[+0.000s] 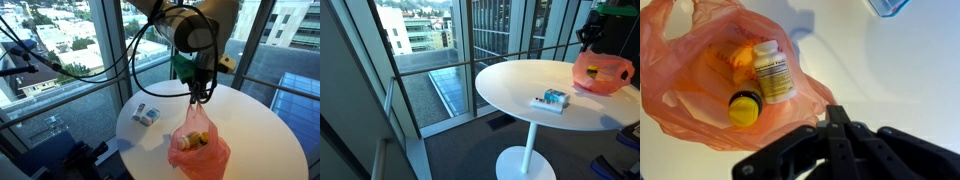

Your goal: Pick up the white medicine bottle from the table and put it in the orange plastic bag

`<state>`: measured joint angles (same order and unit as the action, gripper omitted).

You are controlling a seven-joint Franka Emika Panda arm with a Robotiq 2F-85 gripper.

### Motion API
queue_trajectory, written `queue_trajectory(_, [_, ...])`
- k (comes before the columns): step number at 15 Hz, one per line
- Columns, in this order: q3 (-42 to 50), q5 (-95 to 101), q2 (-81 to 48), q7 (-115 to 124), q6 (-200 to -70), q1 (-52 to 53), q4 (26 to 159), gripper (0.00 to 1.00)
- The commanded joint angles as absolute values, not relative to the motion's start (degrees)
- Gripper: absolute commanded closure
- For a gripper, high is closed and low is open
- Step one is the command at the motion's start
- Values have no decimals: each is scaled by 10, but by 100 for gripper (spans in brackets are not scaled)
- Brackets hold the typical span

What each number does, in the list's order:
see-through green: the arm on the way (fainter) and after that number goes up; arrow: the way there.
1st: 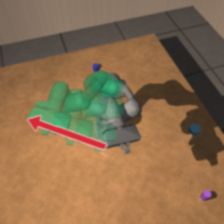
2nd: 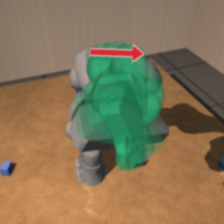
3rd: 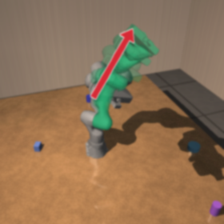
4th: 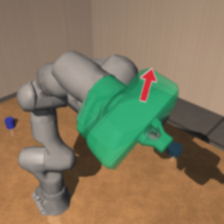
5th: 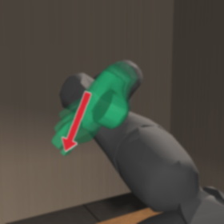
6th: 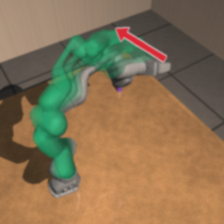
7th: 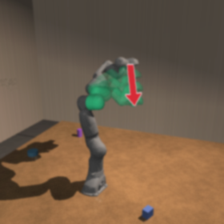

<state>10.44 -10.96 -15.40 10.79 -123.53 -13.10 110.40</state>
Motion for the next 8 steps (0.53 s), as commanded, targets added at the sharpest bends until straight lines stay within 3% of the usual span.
queue_trajectory(1, [110,-131,-134,91,-1206,-141,1093,98])
queue_trajectory(4, [117,-128,-128,95,-1205,-142,1091,98])
queue_trajectory(5, [119,-126,-128,95,-1204,-142,1091,92])
queue_trajectory(6, [120,-123,-129,95,-1204,-141,1091,71])
queue_trajectory(8, [122,-117,-130,93,-1202,-140,1094,57])
